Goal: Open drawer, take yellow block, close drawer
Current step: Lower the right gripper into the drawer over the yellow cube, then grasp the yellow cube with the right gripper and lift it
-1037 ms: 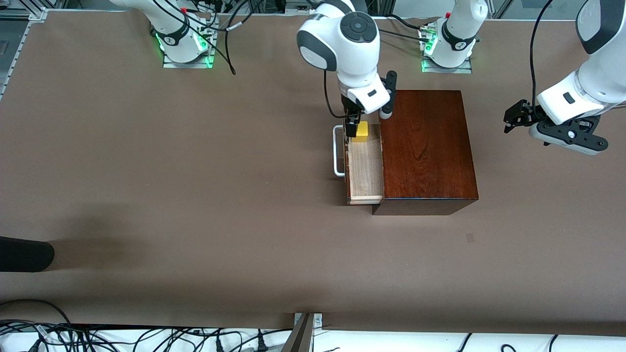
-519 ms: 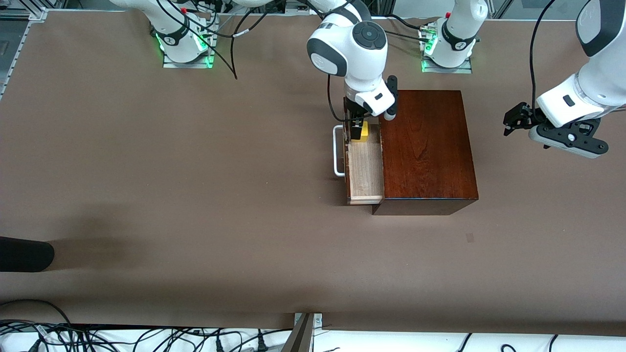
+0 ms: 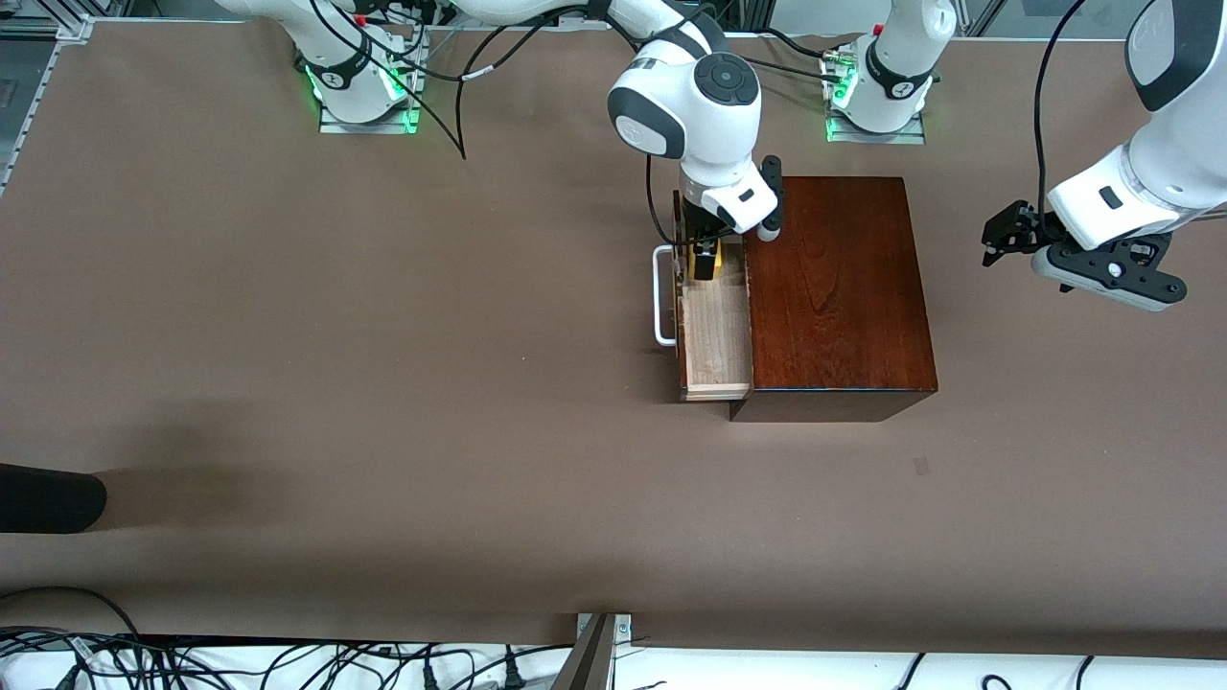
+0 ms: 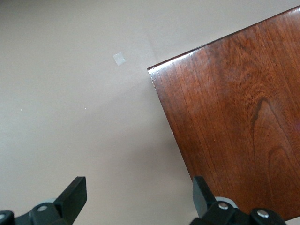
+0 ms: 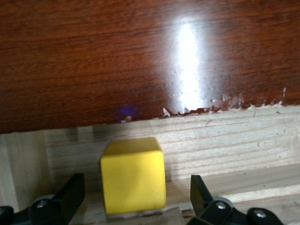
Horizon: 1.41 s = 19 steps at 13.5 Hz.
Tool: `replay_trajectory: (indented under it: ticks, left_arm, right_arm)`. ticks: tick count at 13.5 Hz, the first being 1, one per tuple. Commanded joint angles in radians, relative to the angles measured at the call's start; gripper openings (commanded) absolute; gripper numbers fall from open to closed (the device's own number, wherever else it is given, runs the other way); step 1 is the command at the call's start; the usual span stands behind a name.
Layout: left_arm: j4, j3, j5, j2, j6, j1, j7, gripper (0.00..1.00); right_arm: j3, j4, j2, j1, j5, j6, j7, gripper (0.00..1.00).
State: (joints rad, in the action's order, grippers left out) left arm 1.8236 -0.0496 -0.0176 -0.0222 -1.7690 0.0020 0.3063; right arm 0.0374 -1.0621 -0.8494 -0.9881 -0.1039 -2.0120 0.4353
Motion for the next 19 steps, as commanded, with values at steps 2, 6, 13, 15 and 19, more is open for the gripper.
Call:
replay_trajectory:
  ticks: [2, 6, 13, 15, 19]
  left_arm:
    - [-0.029, -0.003, 0.027, 0.015, 0.01, 0.004, 0.011, 1.0]
    - [-0.03, -0.003, 0.033, 0.016, 0.01, 0.004, 0.011, 1.0]
    - [-0.029, -0.003, 0.034, 0.016, 0.011, 0.007, 0.013, 1.0]
    - [-0.029, -0.001, 0.034, 0.016, 0.011, 0.009, 0.016, 1.0]
    - [-0.029, -0.003, 0.036, 0.016, 0.011, 0.006, 0.014, 1.0]
  right_arm:
    - [-0.008, 0.037, -0.046, -0.009, -0.014, -0.033, 0.01, 0.97]
    - [-0.008, 0.037, -0.053, -0.018, -0.046, -0.033, 0.011, 0.56]
    - [-0.005, 0.066, -0.024, -0.014, -0.037, 0.056, -0.001, 0.0]
    - [-0.004, 0.138, 0.006, -0.011, -0.014, 0.177, -0.006, 0.0]
    - [-0.01, 0.163, 0.145, 0.043, 0.046, 0.326, -0.013, 0.0]
